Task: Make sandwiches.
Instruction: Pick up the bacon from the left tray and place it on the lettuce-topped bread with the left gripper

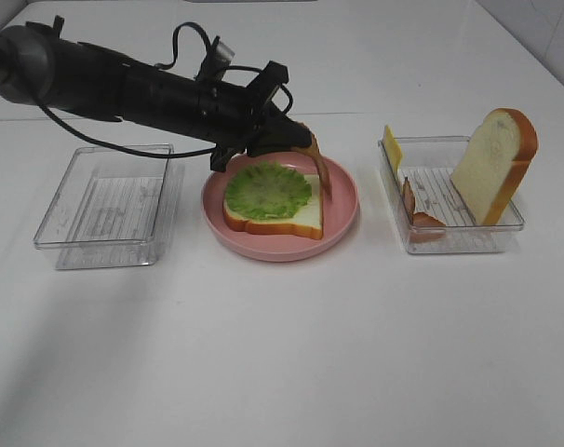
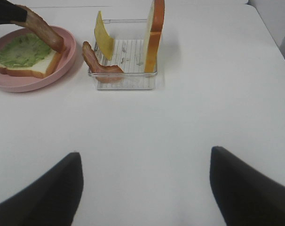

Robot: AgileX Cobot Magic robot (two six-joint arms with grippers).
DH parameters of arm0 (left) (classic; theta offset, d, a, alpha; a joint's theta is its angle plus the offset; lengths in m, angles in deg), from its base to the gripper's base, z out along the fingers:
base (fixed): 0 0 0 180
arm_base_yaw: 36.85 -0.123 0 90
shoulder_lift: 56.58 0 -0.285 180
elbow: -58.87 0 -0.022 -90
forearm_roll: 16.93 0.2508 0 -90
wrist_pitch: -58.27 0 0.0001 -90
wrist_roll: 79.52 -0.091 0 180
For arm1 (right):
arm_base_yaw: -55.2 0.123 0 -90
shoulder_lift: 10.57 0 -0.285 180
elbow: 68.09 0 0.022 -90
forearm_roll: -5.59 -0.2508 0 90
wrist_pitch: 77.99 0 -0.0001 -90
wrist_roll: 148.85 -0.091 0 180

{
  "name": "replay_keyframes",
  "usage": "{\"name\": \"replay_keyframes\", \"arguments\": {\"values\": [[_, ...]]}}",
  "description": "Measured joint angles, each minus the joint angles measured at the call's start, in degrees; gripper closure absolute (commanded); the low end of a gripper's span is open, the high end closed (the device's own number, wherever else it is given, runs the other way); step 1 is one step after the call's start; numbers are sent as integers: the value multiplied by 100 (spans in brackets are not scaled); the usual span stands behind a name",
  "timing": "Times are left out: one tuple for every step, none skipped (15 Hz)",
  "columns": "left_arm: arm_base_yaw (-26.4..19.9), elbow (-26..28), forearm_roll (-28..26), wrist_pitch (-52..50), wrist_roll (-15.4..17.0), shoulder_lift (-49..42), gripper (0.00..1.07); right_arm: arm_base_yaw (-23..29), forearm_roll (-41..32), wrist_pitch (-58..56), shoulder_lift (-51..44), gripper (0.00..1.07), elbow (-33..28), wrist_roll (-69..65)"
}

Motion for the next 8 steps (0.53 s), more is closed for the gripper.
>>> {"name": "replay_keyframes", "arguments": {"values": [[-52, 0, 132, -6, 0, 69, 107, 0, 0, 0, 0, 36, 0, 0], [-109, 0, 332, -29, 0, 115, 107, 0, 0, 0, 0, 36, 0, 0], [-172, 0, 504, -34, 0, 120, 107, 0, 0, 0, 0, 36, 0, 0], [-246, 0, 653, -34, 0, 120, 107, 0, 0, 0, 0, 36, 0, 0], [-315, 0, 756, -40, 29, 120, 107, 0, 0, 0, 0, 36, 0, 0], [-355, 0, 819, -40, 69, 120, 107, 0, 0, 0, 0, 36, 0, 0], [-435, 0, 894, -52, 160, 120, 107, 0, 0, 0, 0, 36, 0, 0], [-510, 0, 963, -52, 275, 120, 107, 0, 0, 0, 0, 36, 0, 0]]}}
